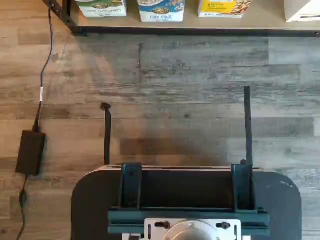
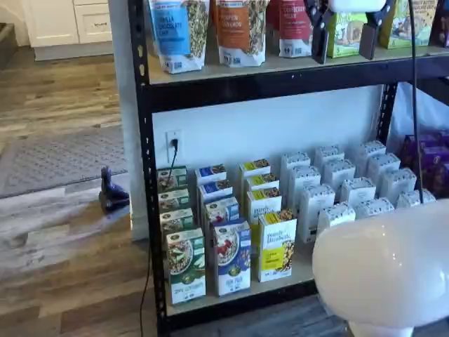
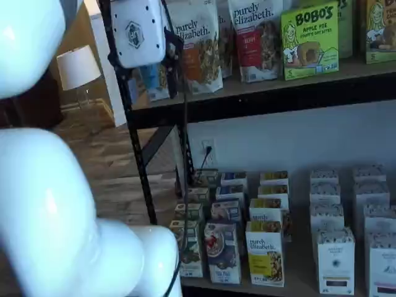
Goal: Pick up the blue and white box that is on the bottom shelf, the second box from the left
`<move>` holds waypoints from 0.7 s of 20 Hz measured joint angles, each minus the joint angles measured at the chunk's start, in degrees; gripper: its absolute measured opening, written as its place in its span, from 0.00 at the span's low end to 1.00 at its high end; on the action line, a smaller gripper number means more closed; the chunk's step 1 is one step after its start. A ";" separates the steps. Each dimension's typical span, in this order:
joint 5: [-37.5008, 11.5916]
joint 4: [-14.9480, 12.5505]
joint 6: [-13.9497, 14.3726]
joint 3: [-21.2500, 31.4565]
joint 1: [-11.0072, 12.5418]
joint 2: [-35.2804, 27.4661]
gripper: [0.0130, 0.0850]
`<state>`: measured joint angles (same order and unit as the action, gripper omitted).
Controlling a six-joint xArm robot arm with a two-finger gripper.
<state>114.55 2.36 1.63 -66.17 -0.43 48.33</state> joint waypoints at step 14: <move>-5.03 -3.06 3.10 5.07 -4.23 1.96 1.00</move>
<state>109.52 -0.70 4.73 -61.10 -4.66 50.29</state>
